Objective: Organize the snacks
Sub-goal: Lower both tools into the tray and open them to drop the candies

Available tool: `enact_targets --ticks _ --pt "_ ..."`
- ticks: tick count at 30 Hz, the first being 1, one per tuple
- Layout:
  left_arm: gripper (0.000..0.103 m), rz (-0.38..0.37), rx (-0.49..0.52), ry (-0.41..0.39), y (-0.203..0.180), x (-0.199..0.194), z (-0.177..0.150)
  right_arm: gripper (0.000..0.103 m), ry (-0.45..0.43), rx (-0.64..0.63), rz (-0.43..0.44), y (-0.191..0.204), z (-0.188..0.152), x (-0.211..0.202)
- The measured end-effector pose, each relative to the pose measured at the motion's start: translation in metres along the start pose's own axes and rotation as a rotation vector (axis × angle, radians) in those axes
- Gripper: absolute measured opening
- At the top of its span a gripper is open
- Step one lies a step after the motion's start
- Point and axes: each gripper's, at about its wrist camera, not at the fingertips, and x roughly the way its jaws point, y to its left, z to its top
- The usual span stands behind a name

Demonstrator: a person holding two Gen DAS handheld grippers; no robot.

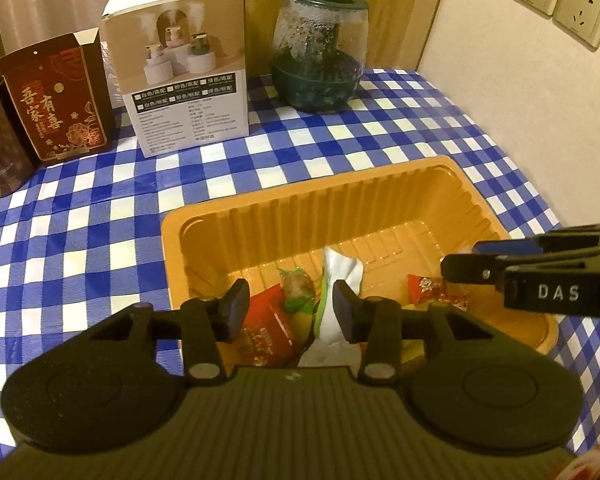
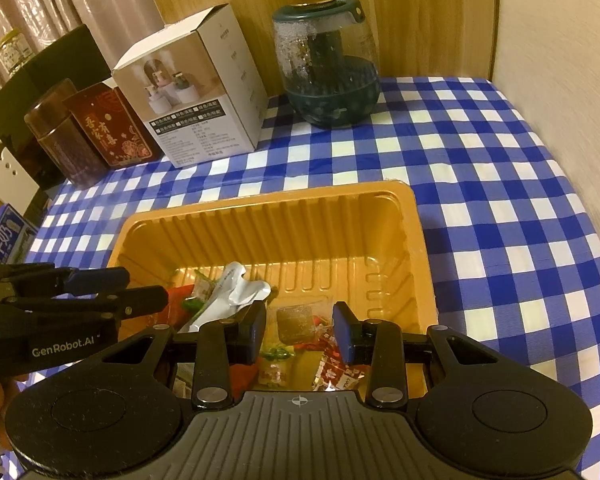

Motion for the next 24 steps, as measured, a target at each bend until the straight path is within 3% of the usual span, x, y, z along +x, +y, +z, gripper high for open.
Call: enact_targets --ticks 20,22,24 --pt "0.049 0.001 -0.003 0.003 0.007 0.002 -0.007 0.037 0.004 0.030 0.036 0.011 0.009 0.014" --pt "0.051 0.000 -0.003 0.003 0.007 0.003 -0.007 0.046 -0.002 0.041 0.053 0.010 0.010 0.016" --pt "0.061 0.000 -0.002 0.003 0.007 0.003 -0.007 0.077 -0.013 0.055 0.063 0.008 0.011 0.016"
